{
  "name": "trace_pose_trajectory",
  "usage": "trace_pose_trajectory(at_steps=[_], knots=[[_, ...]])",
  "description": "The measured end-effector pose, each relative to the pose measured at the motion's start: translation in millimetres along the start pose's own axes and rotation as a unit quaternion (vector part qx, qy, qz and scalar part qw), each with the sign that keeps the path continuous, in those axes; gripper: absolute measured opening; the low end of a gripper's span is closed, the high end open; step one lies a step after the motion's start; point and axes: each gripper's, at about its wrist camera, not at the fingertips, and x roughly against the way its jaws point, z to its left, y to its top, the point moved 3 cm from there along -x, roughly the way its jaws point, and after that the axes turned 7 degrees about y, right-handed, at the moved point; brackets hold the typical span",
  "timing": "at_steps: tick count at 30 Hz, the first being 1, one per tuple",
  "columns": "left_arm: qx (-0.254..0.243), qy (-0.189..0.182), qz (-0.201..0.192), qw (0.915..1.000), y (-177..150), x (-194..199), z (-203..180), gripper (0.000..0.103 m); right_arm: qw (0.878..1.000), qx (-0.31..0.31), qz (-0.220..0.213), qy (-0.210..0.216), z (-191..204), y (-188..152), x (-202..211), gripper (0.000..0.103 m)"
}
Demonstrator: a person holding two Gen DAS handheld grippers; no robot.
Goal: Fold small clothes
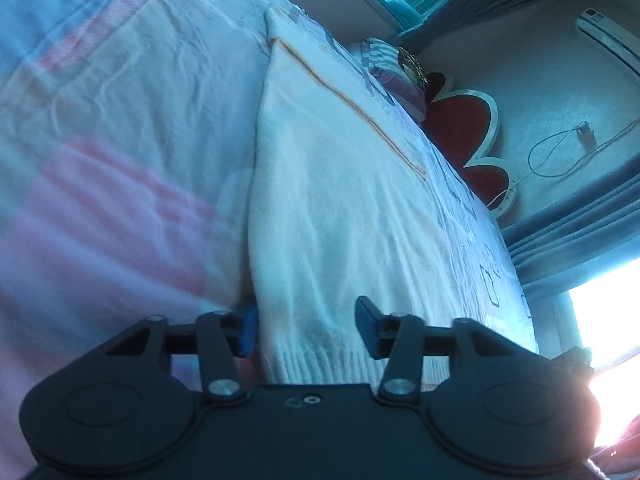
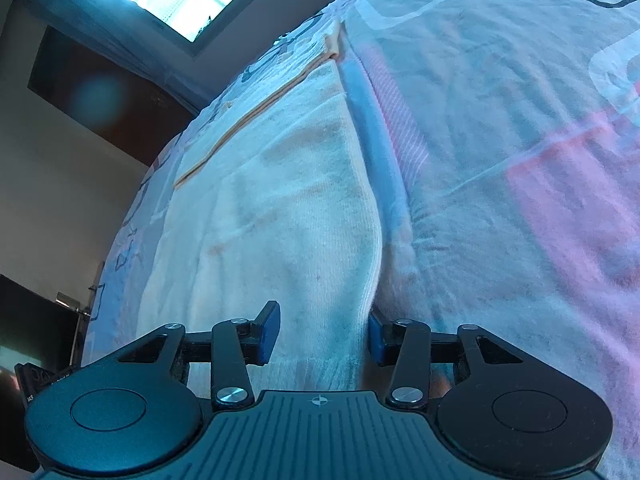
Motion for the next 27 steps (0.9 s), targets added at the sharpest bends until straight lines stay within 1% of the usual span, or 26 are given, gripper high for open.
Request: trace_pose_trajectory(at_steps=[1, 2, 3, 5, 6, 7, 8, 9, 10, 13, 14, 15, 16, 17, 18, 20, 22, 24, 27], knots=[[0.009, -0.002, 0.003, 1.0, -2.4, -1.9, 2.0, 0.026, 1.0, -0.005, 0.0, 0.002, -2.1, -1.0, 0.6, 0.033], [0.017, -0.002, 0.005, 0.9998, -5.3, -4.2, 4.2, 0.023, 1.0, -0.013, -0.001, 0.005, -4.7, -1.6, 1.0, 0.029], [0.02, -0.002, 0.002, 0.9998, -7.8, -4.9, 5.5, 0.022, 1.0, -0.022, -0.003, 0.009, -7.7, -1.9, 1.7, 0.024], [0.017, -0.001, -0.004, 0.9998, -9.5, -3.7, 5.1, 0.025, 0.999, -0.04, -0.008, 0.019, -13.5, -2.2, 3.0, 0.022], [0.016, 0.001, -0.004, 0.9999, -9.6, -3.0, 4.4, 0.025, 0.999, -0.045, -0.009, 0.024, -15.0, -2.3, 3.6, 0.022], [0.012, 0.002, -0.004, 0.9999, -9.0, -2.8, 3.5, 0.022, 0.999, -0.046, -0.01, 0.026, -15.3, -2.2, 4.1, 0.021], [0.005, 0.008, -0.005, 0.9999, -8.6, -2.4, 2.3, 0.018, 0.999, -0.041, -0.008, 0.024, -15.1, -2.4, 3.6, 0.011], [-0.008, 0.018, -0.007, 0.9998, -9.1, -0.8, 0.9, 0.002, 0.999, -0.034, -0.005, 0.019, -13.8, -2.3, 3.5, 0.003], [-0.017, 0.023, -0.012, 0.9995, -7.8, 1.3, -0.4, 0.003, 0.999, -0.025, -0.006, 0.02, -11.5, -2.0, 5.4, 0.003], [-0.023, 0.003, -0.046, 0.9987, -3.0, 19.7, -3.3, 0.003, 0.999, -0.014, -0.032, 0.037, -1.6, 1.9, 20.5, 0.003], [-0.029, 0.005, -0.052, 0.9982, -2.7, 24.0, -4.1, 0.003, 0.998, -0.008, -0.04, 0.044, 1.3, 2.5, 26.2, 0.002], [-0.04, 0.017, -0.051, 0.9978, -4.5, 25.7, -3.8, 0.003, 0.998, 0.002, -0.044, 0.045, 2.3, 1.7, 29.1, 0.002], [-0.048, 0.033, -0.043, 0.9974, -6.8, 22.2, -1.5, 0.003, 0.999, 0.01, -0.039, 0.032, -0.8, -0.9, 28.7, 0.002], [-0.054, 0.052, -0.027, 0.9968, -10.9, 15.1, 2.9, 0.003, 1.0, 0.011, -0.022, 0.014, -6.8, -4.3, 22.8, 0.002], [-0.053, 0.056, -0.024, 0.9968, -14.3, 10.7, 6.8, 0.003, 1.0, 0.004, -0.005, 0.0, -14.0, -8.2, 16.2, 0.002], [-0.031, 0.046, -0.033, 0.9979, -14.2, 13.1, 9.8, 0.003, 1.0, -0.016, -0.016, 0.016, -15.3, -8.7, 17.8, 0.002], [-0.021, 0.036, -0.054, 0.9977, -10.7, 22.0, 6.1, 0.002, 0.999, -0.013, -0.039, 0.033, -6.0, -0.6, 26.7, 0.002], [-0.009, 0.017, -0.07, 0.9974, -2.8, 28.3, 1.9, 0.002, 0.998, 0.005, -0.052, 0.042, 7.3, 12.5, 33.4, 0.002], [-0.009, -0.005, -0.1, 0.9949, 22.3, 35.1, -11.9, 0.002, 0.995, 0.038, -0.069, 0.054, 31.0, 41.5, 35.7, 0.002]])
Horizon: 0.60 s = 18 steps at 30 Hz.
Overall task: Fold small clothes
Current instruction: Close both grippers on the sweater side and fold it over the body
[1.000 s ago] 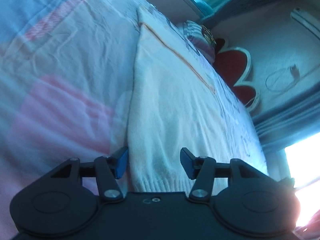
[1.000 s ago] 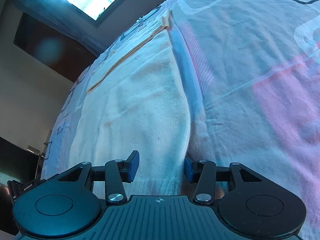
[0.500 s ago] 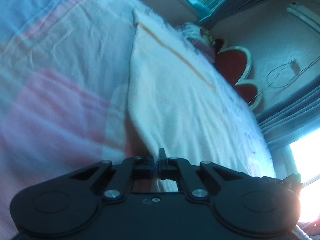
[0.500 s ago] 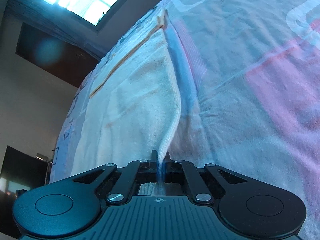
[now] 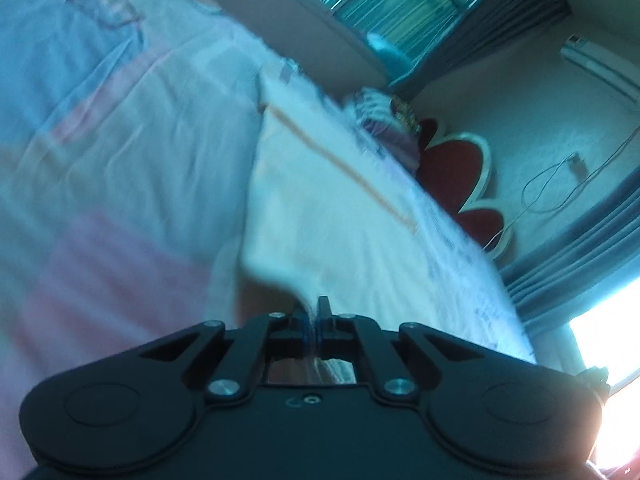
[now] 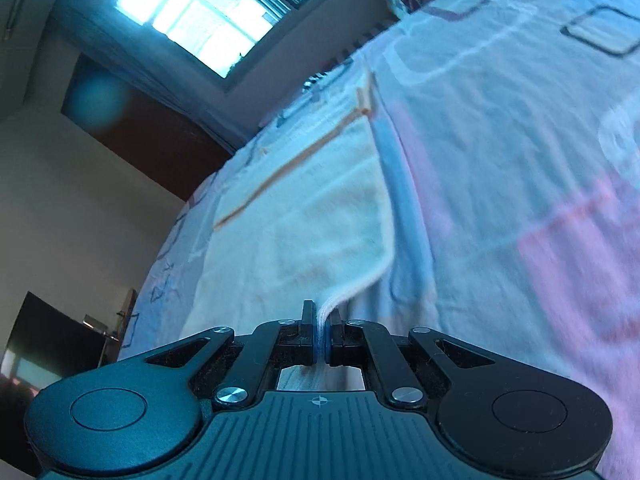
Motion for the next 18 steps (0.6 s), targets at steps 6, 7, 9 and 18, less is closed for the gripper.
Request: trace_pose_trajectory(at_steps=[6, 7, 9, 18], knots=[[-0.003, -0.017, -0.045, 0.9988, 67.3, -24.4, -30.2, 0.002, 0.999, 0.035, -0.033, 0.007, 30.2, 68.0, -34.7, 0.002], [-0.009, -0.015, -0.052, 0.9985, 77.9, -29.4, -35.7, 0.002, 0.998, 0.038, -0.039, 0.007, 33.3, 81.7, -41.4, 0.002], [-0.019, -0.013, -0.064, 0.9977, 101.4, -41.9, -46.1, 0.002, 0.998, 0.035, -0.047, 0.013, 36.5, 107.8, -57.2, 0.002], [-0.04, 0.017, -0.061, 0.9972, 198.3, -139.2, -65.1, 0.002, 0.999, -0.006, -0.048, 0.01, 2.9, 211.6, -149.6, 0.002]])
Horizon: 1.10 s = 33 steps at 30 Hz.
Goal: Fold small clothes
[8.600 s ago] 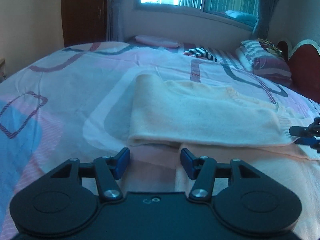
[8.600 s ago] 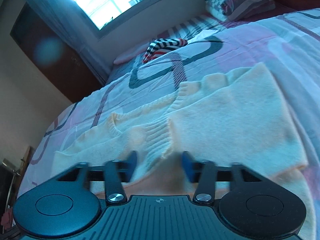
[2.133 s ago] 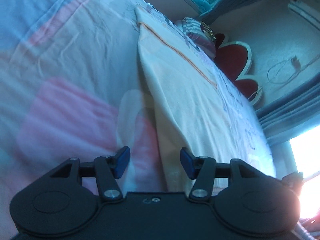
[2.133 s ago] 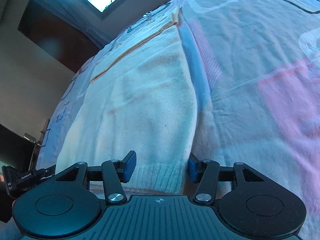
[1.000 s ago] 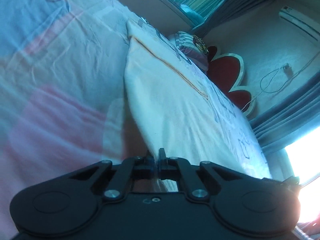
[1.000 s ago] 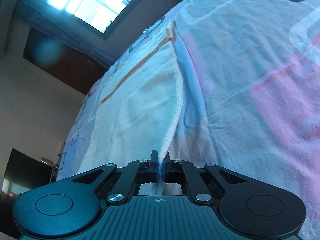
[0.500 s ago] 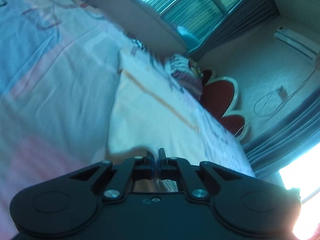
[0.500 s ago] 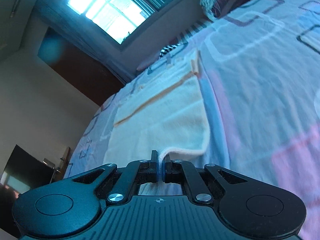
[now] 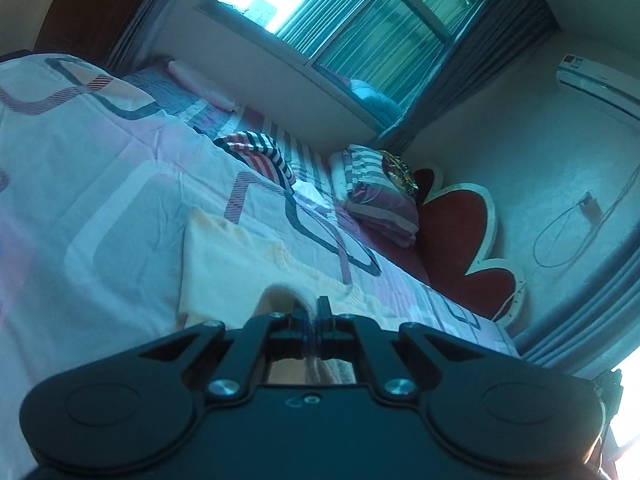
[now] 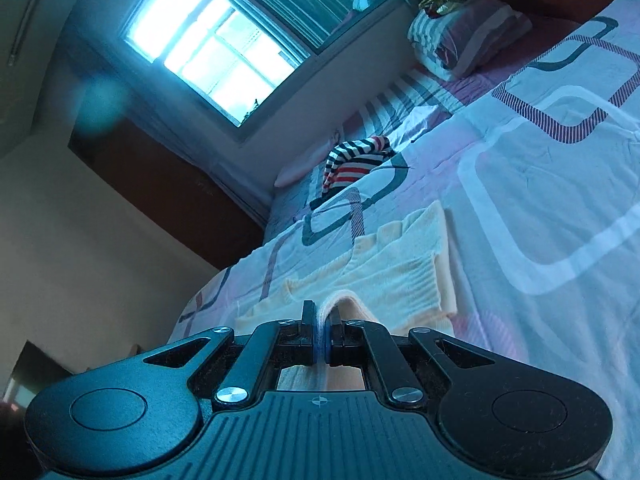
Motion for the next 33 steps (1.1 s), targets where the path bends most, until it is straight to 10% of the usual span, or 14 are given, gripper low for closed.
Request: trace_pose_trajectory(at_steps=[12, 14, 17, 19, 33], knots=[[-0.003, 0.03, 0.064, 0.9975, 31.7, -130.3, 31.1, 0.004, 0.997, -0.073, 0.037, -0.018, -95.7, 41.1, -107.3, 0.003], [0.002, 0.026, 0.059, 0.9979, 32.2, -138.3, 34.9, 0.015, 0.997, -0.059, 0.033, -0.029, -102.3, 42.8, -115.9, 0.005], [0.021, 0.02, 0.035, 0.999, 34.1, -139.8, 41.0, 0.045, 0.998, -0.039, 0.003, -0.042, -109.2, 45.7, -115.2, 0.051], [0.018, 0.023, 0.01, 0.9995, 36.6, -133.0, 43.9, 0.069, 0.999, -0.033, -0.01, -0.042, -110.4, 48.0, -110.6, 0.055], [-0.087, 0.075, 0.057, 0.9918, 39.5, -156.1, 45.5, 0.055, 0.996, 0.067, 0.045, -0.044, -97.7, 43.2, -131.0, 0.054]])
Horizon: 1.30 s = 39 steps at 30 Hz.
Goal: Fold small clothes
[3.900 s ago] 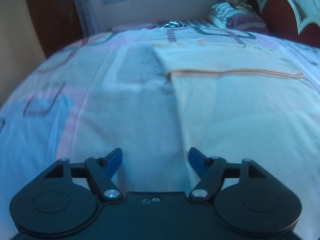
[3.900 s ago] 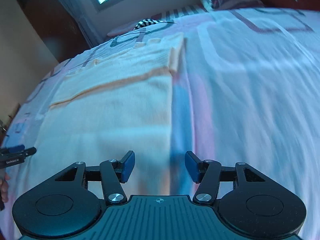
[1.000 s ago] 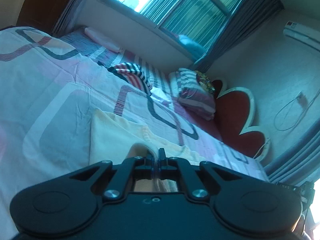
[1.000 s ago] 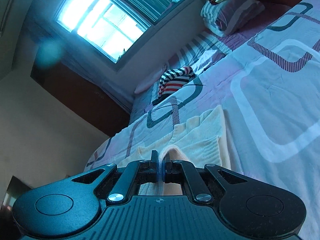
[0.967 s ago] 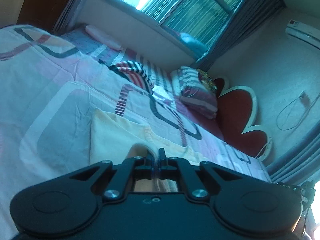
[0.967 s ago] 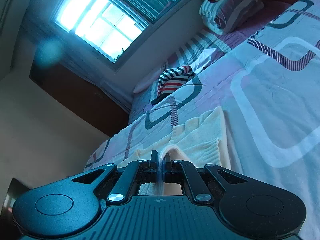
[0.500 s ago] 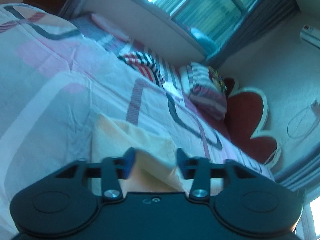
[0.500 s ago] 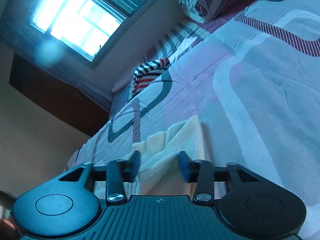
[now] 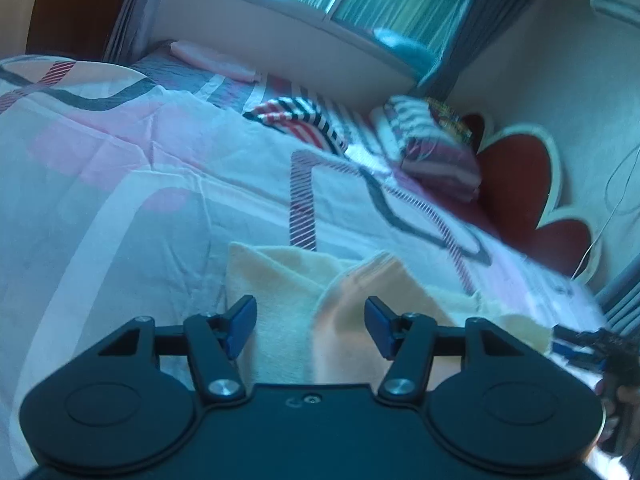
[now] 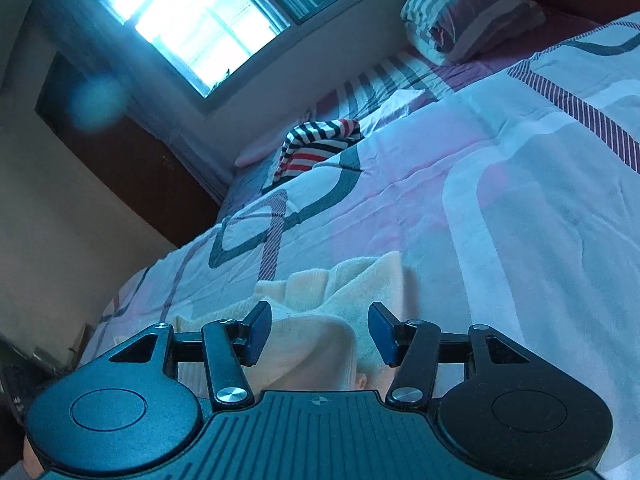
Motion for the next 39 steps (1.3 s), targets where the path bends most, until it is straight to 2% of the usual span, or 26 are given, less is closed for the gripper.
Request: trace_pose_trajectory(at_steps=[2, 4, 7, 10, 12, 13, 15, 19, 21, 24, 26, 27, 28, 30, 33, 35, 37, 39], knots=[[-0.014, 0.003, 0.001, 0.9999, 1.3, -1.9, -4.0, 0.055, 1.0, 0.007, -0.005, 0.019, 1.2, 0.8, 4.0, 0.054], [-0.025, 0.006, 0.003, 0.9997, 1.9, -4.1, -6.1, 0.054, 0.999, 0.028, -0.012, 0.008, 2.9, -0.1, 11.5, 0.054], [-0.036, 0.017, 0.003, 0.9992, 2.5, -8.1, -8.0, 0.054, 0.998, 0.059, 0.015, 0.012, 5.9, -6.2, 5.4, 0.054], [-0.028, 0.037, 0.002, 0.9989, 7.2, -15.8, -7.3, 0.053, 0.994, 0.099, 0.034, -0.031, 8.3, -8.1, -14.2, 0.054], [-0.013, 0.045, -0.003, 0.9989, 11.2, -17.1, -8.3, 0.053, 0.993, 0.089, 0.003, -0.083, 2.9, -1.8, -22.2, 0.054], [-0.005, 0.041, -0.007, 0.9991, 12.9, -15.8, -8.7, 0.053, 0.994, 0.063, -0.015, -0.083, -2.8, 2.9, -22.6, 0.054], [-0.003, 0.028, -0.015, 0.9995, 15.5, -11.8, -11.0, 0.052, 0.998, 0.028, -0.039, -0.048, -5.0, 7.4, -16.1, 0.053], [-0.032, 0.032, 0.0, 0.9989, 14.5, -15.1, -17.3, 0.045, 0.998, 0.05, -0.01, -0.03, 1.3, 3.7, -19.7, 0.051], [-0.038, 0.035, 0.013, 0.9986, 11.8, -20.2, -17.8, 0.042, 0.997, 0.065, 0.01, -0.034, 3.9, 2.0, -26.7, 0.04], [-0.053, 0.031, 0.029, 0.9977, 7.6, -25.8, -22.9, 0.041, 0.995, 0.078, 0.038, -0.041, 6.2, -1.9, -38.7, 0.031], [-0.069, 0.032, 0.03, 0.9967, 6.6, -27.0, -28.1, 0.033, 0.993, 0.092, 0.048, -0.052, 6.9, -7.4, -43.7, 0.028], [-0.073, 0.025, 0.032, 0.9965, 5.7, -27.6, -30.6, 0.013, 0.993, 0.097, 0.049, -0.052, 8.1, -8.9, -45.0, 0.012], [-0.077, 0.024, 0.032, 0.9962, 5.4, -27.9, -32.0, 0.003, 0.992, 0.102, 0.049, -0.053, 9.2, -9.7, -45.7, 0.002], [-0.088, 0.029, 0.011, 0.9957, 5.1, -23.1, -34.8, 0.002, 0.99, 0.119, 0.04, -0.059, 13.7, -11.1, -43.4, 0.002], [-0.085, 0.014, -0.044, 0.9953, 9.0, -4.7, -38.9, 0.002, 0.99, 0.134, -0.001, -0.049, 22.3, -7.7, -27.4, 0.002], [-0.082, 0.012, -0.065, 0.9944, 11.4, 0.6, -40.3, 0.002, 0.99, 0.135, -0.024, -0.043, 25.0, -3.3, -20.8, 0.002], [-0.082, 0.021, -0.06, 0.9946, 13.7, -5.4, -41.4, 0.002, 0.99, 0.131, -0.027, -0.048, 22.6, 0.3, -23.8, 0.001], [-0.079, 0.036, -0.034, 0.9957, 11.7, -21.0, -39.2, 0.002, 0.991, 0.115, -0.001, -0.061, 12.6, -2.2, -36.5, 0.002]])
